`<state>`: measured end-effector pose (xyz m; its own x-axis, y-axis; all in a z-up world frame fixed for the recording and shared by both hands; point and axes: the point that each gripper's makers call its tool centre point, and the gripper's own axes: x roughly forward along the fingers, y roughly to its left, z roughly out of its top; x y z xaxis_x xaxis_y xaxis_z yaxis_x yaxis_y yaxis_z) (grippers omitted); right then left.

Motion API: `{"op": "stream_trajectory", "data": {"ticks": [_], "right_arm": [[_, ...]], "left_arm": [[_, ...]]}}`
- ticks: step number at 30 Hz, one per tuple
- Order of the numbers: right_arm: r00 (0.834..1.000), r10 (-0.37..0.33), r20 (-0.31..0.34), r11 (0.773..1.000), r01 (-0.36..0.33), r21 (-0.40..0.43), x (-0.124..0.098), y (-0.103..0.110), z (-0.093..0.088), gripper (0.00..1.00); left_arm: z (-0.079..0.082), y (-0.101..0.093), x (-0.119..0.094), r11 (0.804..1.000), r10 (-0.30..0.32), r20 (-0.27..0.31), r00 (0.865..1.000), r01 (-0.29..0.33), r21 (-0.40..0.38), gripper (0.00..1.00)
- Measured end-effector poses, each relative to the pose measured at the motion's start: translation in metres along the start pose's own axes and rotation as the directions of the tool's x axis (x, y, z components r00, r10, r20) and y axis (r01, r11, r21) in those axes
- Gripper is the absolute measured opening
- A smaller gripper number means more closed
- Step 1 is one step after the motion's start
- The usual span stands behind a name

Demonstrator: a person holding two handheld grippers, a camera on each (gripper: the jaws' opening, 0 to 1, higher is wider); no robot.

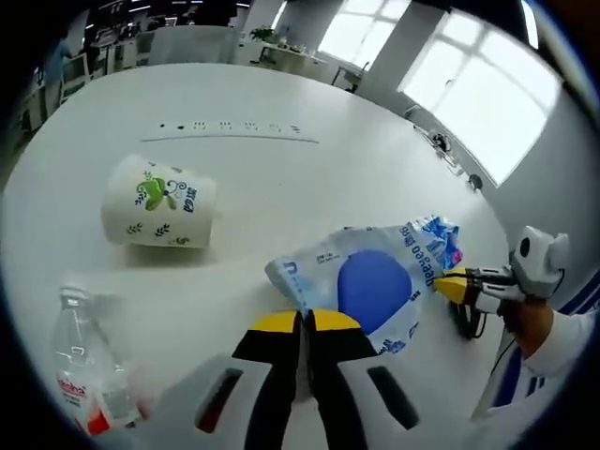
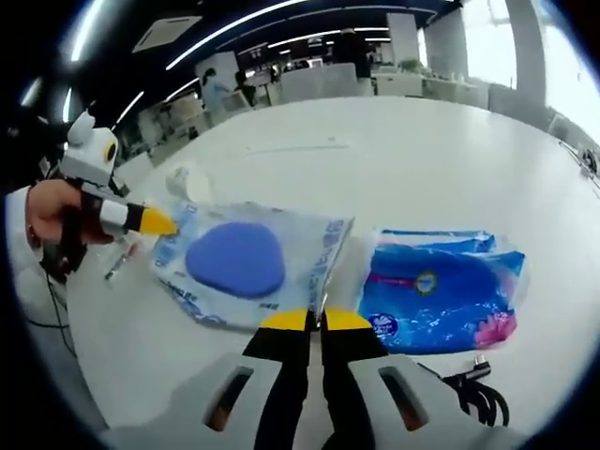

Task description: Arrange the tabletop items into an orderly group along one side of the table until the central work area is clear of visible clutter.

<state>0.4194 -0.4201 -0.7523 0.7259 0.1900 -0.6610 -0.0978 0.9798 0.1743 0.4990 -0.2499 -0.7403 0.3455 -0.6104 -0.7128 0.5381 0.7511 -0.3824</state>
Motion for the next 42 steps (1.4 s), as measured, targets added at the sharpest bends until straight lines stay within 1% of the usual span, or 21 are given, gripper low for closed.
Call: {"op": "stream_trajectory", "data": {"ticks": [7,12,17,22,32,37,39,42], "right_arm": [[1.0,0.004,0.003,1.0,-0.004,0.009,-0.002,0.002,0.001,0.04],[1.0,-0.002,0.012,1.0,0.002,0.002,-0.005,0.003,0.004,0.05],[1.0,-0.008,0.017,1.0,0.008,-0.003,-0.007,0.003,0.006,0.07],[1.0,-0.013,0.021,1.0,0.013,0.0,-0.009,0.004,0.007,0.09],[0.999,-0.021,0.039,1.0,0.021,-0.003,-0.016,0.006,0.013,0.12],[0.999,-0.019,0.049,1.0,0.019,-0.009,-0.019,0.008,0.017,0.13],[0.998,-0.02,0.056,1.0,0.02,-0.011,-0.021,0.008,0.019,0.13],[0.998,-0.016,0.06,1.0,0.017,-0.009,-0.022,0.008,0.021,0.15]], "left_arm": [[-0.001,0.001,0.0,1.0,-0.004,0.003,1.0,0.004,-0.017,0.01],[-0.001,0.002,0.0,1.0,-0.003,0.008,1.0,0.003,-0.011,0.03],[0.001,0.003,0.0,1.0,-0.001,0.021,1.0,0.001,-0.017,0.1],[0.002,0.002,-0.001,1.0,-0.005,0.023,1.0,0.005,-0.013,0.12],[0.0,0.004,-0.004,1.0,0.005,0.025,1.0,-0.005,-0.01,0.2],[0.002,0.005,-0.008,1.0,0.012,0.035,0.999,-0.012,0.0,0.24],[0.003,0.002,-0.009,1.0,0.002,0.039,0.999,-0.002,0.007,0.26],[0.004,0.003,-0.012,1.0,0.005,0.042,0.999,-0.005,0.013,0.27]]}}
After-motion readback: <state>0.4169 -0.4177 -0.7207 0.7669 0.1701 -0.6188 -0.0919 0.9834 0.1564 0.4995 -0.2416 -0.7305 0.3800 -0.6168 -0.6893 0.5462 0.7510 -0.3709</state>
